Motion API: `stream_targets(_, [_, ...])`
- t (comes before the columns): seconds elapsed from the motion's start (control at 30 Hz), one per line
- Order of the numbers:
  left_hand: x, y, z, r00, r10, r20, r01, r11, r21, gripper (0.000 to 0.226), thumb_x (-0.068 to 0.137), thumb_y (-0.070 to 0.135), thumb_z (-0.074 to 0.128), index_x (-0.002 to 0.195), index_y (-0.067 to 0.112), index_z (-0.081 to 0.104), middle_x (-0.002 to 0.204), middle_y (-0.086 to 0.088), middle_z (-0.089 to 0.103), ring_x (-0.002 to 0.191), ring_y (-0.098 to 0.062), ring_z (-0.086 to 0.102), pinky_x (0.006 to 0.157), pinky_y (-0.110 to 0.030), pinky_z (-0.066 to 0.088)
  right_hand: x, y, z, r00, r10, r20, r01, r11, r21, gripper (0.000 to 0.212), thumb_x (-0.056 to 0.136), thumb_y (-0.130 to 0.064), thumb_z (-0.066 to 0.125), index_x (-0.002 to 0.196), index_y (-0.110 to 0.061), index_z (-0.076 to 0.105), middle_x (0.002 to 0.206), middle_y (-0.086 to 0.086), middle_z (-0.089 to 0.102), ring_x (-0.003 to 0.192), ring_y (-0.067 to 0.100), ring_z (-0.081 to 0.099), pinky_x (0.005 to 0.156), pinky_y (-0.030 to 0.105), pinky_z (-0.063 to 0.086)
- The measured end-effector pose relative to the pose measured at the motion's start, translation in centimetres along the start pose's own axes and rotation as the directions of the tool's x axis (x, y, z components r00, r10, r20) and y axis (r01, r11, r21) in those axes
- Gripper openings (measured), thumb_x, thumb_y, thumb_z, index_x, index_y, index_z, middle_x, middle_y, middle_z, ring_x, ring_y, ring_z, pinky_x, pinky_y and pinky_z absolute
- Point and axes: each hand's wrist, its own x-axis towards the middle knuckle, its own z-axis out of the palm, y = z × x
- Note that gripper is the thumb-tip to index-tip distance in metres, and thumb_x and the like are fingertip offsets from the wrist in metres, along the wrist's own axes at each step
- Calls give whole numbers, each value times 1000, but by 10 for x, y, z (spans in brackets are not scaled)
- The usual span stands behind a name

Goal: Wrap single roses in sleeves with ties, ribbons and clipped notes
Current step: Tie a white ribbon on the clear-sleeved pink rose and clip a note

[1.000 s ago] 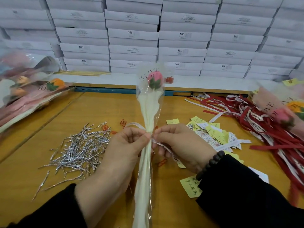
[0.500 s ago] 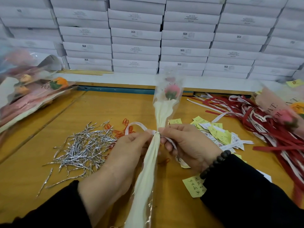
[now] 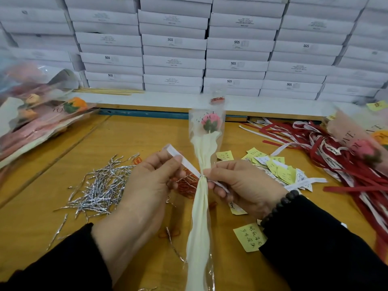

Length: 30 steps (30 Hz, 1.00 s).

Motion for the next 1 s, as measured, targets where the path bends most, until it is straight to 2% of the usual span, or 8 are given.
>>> stream_targets(0.1, [3,-1,-3,997,69,-15,-68,997,45,13,84,6,60,71,9,61,52,1,55,44,-5,49,41,-13,36,1,1,0,999,46,15,-44,995,-90,36,90,-15,58,54,-10,58,40,-4,48,32,4,35,33,13,24])
stream_targets(0.23, [2,-3,-4,987,160,3,-157,968,196,11,85,12,62,73,9,64,54,4,59,50,-5,50,46,-13,40,0,3,3,994,106,1,-103,970,-221,36,88,-21,61,53,-12,59,39,-2,44,31,6,31,31,14,24])
stream_targets(0.37, [2,-3,-4,988,149,40,-154,948,277,13,89,11,57,82,2,60,59,5,63,55,-2,57,51,-14,47,-3,4,6,990,140,-35,-144,942,-303,35,86,-25,64,53,-13,62,39,-3,47,32,7,33,33,14,26])
stream_targets(0.47, [-2,-1,-1,987,110,115,-141,941,308,13,94,9,48,83,6,53,76,-9,71,69,-17,67,63,-23,54,-3,2,8,986,164,-36,-167,930,-329,34,87,-24,63,55,-12,63,39,-4,50,33,7,36,35,15,29])
stream_targets(0.67, [-5,1,0,963,115,242,-207,892,402,13,96,8,42,85,2,45,77,-11,72,66,-19,66,57,-18,51,-6,-1,12,979,202,-36,-201,902,-381,33,89,-23,60,58,-12,59,35,-7,50,27,3,36,33,12,28])
stream_targets(0.8, [-1,-4,-3,950,114,292,-263,798,542,12,96,13,44,87,5,46,77,-3,74,71,-22,68,71,-34,53,-6,-3,14,972,233,-28,-221,869,-443,33,89,-28,60,60,-13,58,35,-8,50,27,3,37,36,9,31])
stream_targets(0.87, [1,-5,-5,945,104,311,-274,772,574,12,96,14,45,86,7,45,77,-2,74,71,-22,68,71,-40,52,-6,-4,15,971,238,-22,-221,858,-463,35,91,-34,57,62,-13,59,35,-8,52,27,3,39,35,9,31])
stream_targets(1.0, [1,-8,-8,938,82,337,-287,728,622,17,96,14,47,79,15,43,74,0,73,65,-13,66,56,-21,42,-8,-8,12,976,218,-13,-188,808,-558,32,89,-38,58,68,-13,61,46,-5,59,32,5,43,37,13,34])
